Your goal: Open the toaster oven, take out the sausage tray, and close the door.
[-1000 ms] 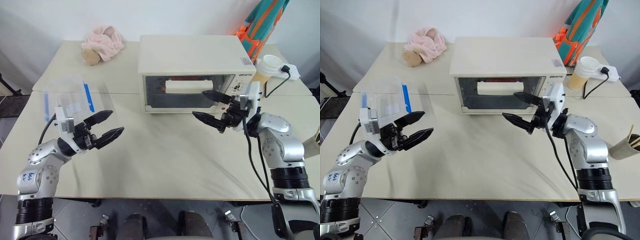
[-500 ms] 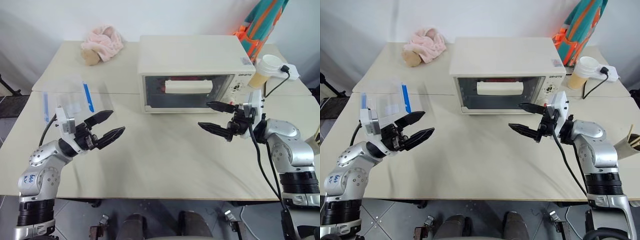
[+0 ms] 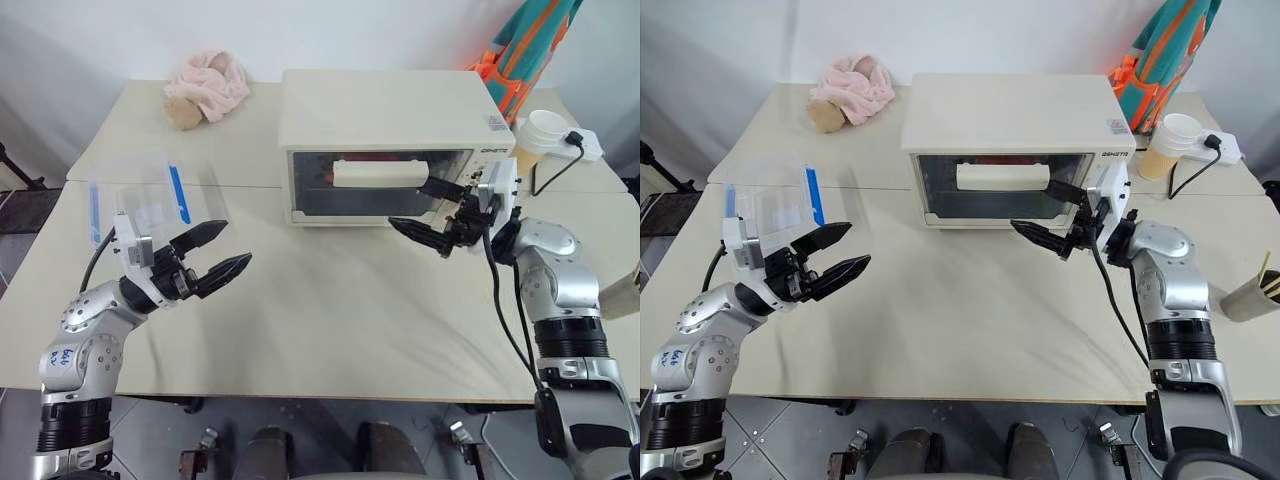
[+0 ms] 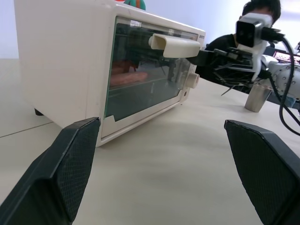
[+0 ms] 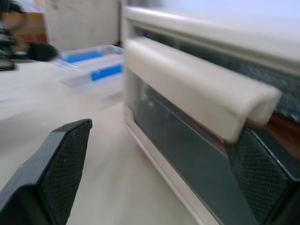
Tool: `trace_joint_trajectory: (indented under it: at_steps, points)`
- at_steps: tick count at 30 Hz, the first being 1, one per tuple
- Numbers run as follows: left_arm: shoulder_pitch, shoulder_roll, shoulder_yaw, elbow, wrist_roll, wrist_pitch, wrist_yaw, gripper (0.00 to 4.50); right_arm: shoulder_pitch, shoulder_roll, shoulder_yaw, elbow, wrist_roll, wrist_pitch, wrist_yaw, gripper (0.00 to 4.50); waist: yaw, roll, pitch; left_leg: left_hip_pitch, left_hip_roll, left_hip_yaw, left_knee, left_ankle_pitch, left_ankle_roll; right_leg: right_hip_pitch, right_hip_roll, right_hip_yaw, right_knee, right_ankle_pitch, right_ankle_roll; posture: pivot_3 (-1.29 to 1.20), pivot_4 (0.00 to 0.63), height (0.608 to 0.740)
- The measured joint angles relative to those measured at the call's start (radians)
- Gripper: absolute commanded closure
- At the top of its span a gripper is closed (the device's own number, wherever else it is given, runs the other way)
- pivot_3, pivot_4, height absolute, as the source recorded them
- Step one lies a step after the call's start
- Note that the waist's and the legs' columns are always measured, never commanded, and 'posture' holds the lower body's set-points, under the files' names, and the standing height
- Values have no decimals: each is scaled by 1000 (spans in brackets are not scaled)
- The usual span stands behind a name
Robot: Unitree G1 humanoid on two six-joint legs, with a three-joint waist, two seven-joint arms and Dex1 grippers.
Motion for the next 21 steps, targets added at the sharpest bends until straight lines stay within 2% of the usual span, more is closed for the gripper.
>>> trace_joint_trajectory:
  at_steps: [10,13,16,21]
  points:
    - [-28,1,0,9,3,0,-4,0,134,-58,4,-167,-1,18,65,28,1,0,0,0,0,0,-1,0,0,0,0,0,0,0,0,0,150,740]
    - [-56,8,0,27,1,14,-18,579,214,-71,4,-233,-12,-2,67,0,2,0,0,0,0,0,-2,0,-1,0,1,-2,0,0,0,0,150,740]
    - [-112,18,-2,83,0,30,-52,1485,294,-68,8,-269,-34,-50,65,0,3,0,0,-1,0,5,-2,0,-1,0,0,-5,0,0,0,0,150,740]
    - [-278,-6,-45,190,32,2,-78,3020,311,-68,6,-263,-76,-131,60,0,5,-1,0,-1,0,6,0,0,-1,1,0,-5,-1,0,0,0,150,740]
